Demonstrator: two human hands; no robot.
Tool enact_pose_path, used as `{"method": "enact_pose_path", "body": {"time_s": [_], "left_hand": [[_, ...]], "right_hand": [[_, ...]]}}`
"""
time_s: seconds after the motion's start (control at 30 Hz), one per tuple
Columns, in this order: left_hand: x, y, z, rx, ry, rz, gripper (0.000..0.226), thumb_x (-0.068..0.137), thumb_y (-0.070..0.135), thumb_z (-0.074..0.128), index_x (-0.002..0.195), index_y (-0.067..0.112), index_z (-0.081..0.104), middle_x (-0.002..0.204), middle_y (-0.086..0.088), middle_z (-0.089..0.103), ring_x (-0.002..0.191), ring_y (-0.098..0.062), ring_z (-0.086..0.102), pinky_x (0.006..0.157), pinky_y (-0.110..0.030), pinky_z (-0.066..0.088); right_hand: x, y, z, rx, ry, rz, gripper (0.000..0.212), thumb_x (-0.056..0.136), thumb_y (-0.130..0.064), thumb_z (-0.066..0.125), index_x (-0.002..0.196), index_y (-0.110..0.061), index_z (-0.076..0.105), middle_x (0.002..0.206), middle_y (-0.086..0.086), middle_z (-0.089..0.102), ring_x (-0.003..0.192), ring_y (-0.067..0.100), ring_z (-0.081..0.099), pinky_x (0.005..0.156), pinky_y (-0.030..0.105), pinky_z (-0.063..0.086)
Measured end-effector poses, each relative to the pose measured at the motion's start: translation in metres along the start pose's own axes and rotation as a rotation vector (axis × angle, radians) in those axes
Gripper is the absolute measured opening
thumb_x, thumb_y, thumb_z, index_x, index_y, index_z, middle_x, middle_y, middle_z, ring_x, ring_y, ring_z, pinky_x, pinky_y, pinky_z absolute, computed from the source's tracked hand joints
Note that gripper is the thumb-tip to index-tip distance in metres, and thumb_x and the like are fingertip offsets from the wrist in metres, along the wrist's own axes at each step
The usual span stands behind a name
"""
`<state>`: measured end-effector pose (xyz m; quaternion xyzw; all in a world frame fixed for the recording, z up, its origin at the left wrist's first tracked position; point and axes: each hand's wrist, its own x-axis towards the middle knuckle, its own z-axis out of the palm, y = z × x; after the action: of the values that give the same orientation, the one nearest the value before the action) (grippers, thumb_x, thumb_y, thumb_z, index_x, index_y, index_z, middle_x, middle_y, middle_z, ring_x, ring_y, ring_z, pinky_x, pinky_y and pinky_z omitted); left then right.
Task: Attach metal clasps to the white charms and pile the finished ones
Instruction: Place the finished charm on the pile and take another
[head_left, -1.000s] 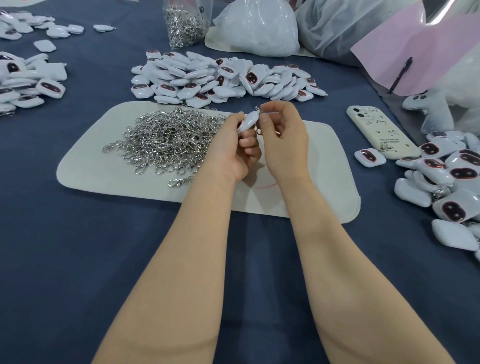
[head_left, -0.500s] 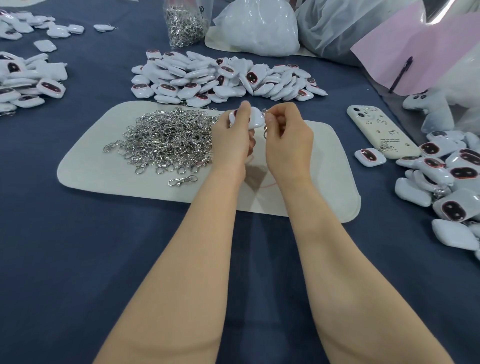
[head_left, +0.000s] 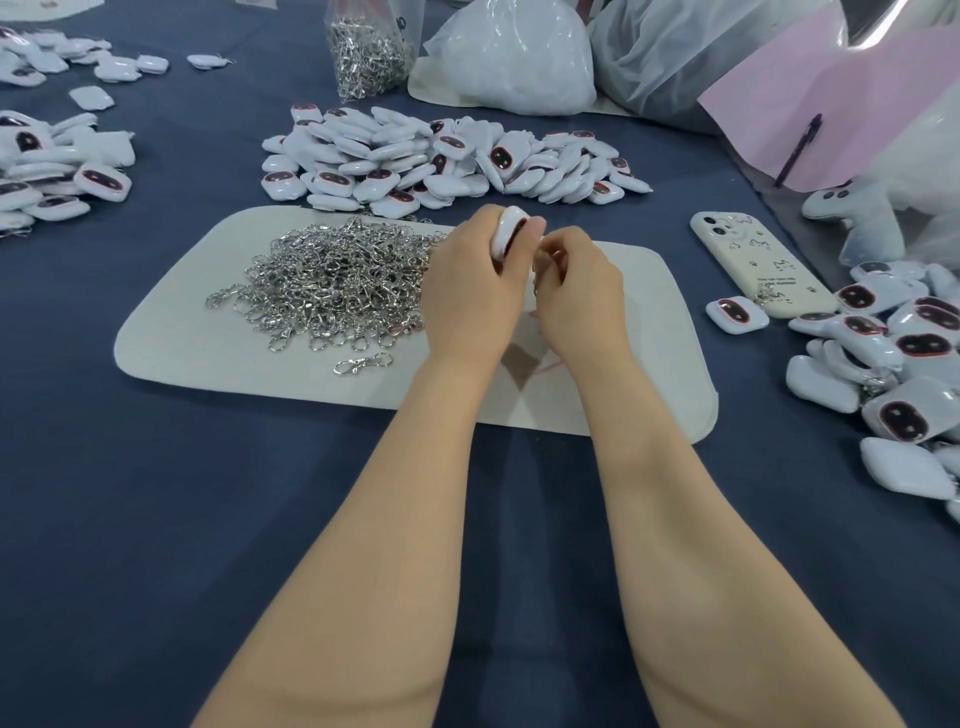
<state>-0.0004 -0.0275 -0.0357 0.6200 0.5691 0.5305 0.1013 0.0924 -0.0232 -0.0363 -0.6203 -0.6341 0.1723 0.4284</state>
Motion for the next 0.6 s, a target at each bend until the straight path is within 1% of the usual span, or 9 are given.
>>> {"method": "enact_pose_path", "body": {"time_s": [0.07,0.1,0.17,0.2,0.23,0.3,0.37,0.47,0.6], "left_hand": [[0.003,0.002,0.0,-0.19,-0.022,-0.162,0.036,0.095,0.039,0.052,0.072,0.01,0.053,0.061,0.0,0.053,0.057,-0.021,0.056,0.057,-0.034,0.042],[0.004,0.003,0.0,-0.289,-0.041,-0.256,0.036,0.095,0.038,0.05,0.073,0.01,0.055,0.059,-0.001,0.057,0.054,-0.018,0.06,0.053,-0.033,0.047],[0.006,0.003,0.001,-0.467,-0.082,-0.44,0.036,0.097,0.035,0.047,0.069,0.015,0.055,0.045,0.008,0.055,0.04,-0.006,0.055,0.044,-0.021,0.043],[0.008,0.003,0.001,-0.559,-0.101,-0.534,0.036,0.098,0.035,0.046,0.068,0.016,0.053,0.04,0.009,0.052,0.037,-0.004,0.052,0.042,-0.017,0.039],[0.009,0.003,0.0,-0.642,-0.119,-0.621,0.036,0.098,0.036,0.045,0.069,0.016,0.052,0.04,0.01,0.051,0.036,-0.004,0.05,0.041,-0.016,0.038],[0.012,0.0,0.0,-0.762,-0.151,-0.744,0.032,0.098,0.038,0.045,0.081,0.012,0.054,0.046,0.007,0.052,0.037,-0.005,0.05,0.042,-0.016,0.039],[0.013,0.0,-0.001,-0.843,-0.169,-0.808,0.029,0.097,0.038,0.047,0.092,0.011,0.053,0.049,0.004,0.051,0.038,-0.007,0.048,0.04,-0.016,0.038],[0.014,0.001,-0.003,-0.899,-0.174,-0.849,0.028,0.097,0.036,0.048,0.082,0.013,0.052,0.043,0.004,0.049,0.036,-0.007,0.046,0.039,-0.014,0.036],[0.015,0.002,-0.005,-0.922,-0.196,-0.89,0.028,0.097,0.036,0.049,0.078,0.015,0.052,0.044,0.004,0.047,0.035,-0.007,0.045,0.039,-0.013,0.036]], "right_hand": [[-0.001,-0.002,0.001,0.112,0.021,0.024,0.01,0.097,-0.012,0.044,0.098,-0.012,0.054,0.079,-0.006,0.056,0.073,0.013,0.052,0.068,0.024,0.043],[-0.001,-0.003,0.002,0.158,0.027,0.034,0.007,0.096,-0.012,0.045,0.095,-0.015,0.052,0.077,-0.01,0.055,0.072,0.009,0.051,0.067,0.021,0.044],[-0.002,-0.004,0.005,0.241,0.019,0.066,0.007,0.096,-0.013,0.045,0.092,-0.019,0.048,0.077,-0.013,0.053,0.072,0.007,0.05,0.068,0.022,0.046],[-0.003,-0.005,0.007,0.276,0.014,0.079,0.009,0.096,-0.013,0.045,0.091,-0.02,0.048,0.078,-0.012,0.053,0.073,0.007,0.051,0.069,0.025,0.047],[-0.003,-0.006,0.007,0.301,0.018,0.081,0.01,0.096,-0.013,0.046,0.09,-0.022,0.047,0.079,-0.012,0.054,0.075,0.008,0.053,0.069,0.024,0.046],[-0.004,-0.008,0.008,0.362,0.051,0.072,0.017,0.095,-0.013,0.048,0.085,-0.027,0.046,0.081,-0.011,0.057,0.079,0.01,0.057,0.069,0.019,0.045],[-0.005,-0.01,0.007,0.437,0.087,0.075,0.022,0.094,-0.012,0.05,0.083,-0.03,0.047,0.084,-0.008,0.061,0.083,0.012,0.061,0.073,0.019,0.047],[-0.004,-0.011,0.006,0.502,0.105,0.093,0.02,0.093,-0.012,0.053,0.082,-0.029,0.052,0.083,-0.006,0.065,0.08,0.01,0.065,0.075,0.026,0.052],[-0.003,-0.011,0.005,0.606,0.129,0.11,0.015,0.092,-0.01,0.054,0.083,-0.021,0.057,0.078,-0.005,0.065,0.068,0.003,0.062,0.072,0.02,0.053]]}}
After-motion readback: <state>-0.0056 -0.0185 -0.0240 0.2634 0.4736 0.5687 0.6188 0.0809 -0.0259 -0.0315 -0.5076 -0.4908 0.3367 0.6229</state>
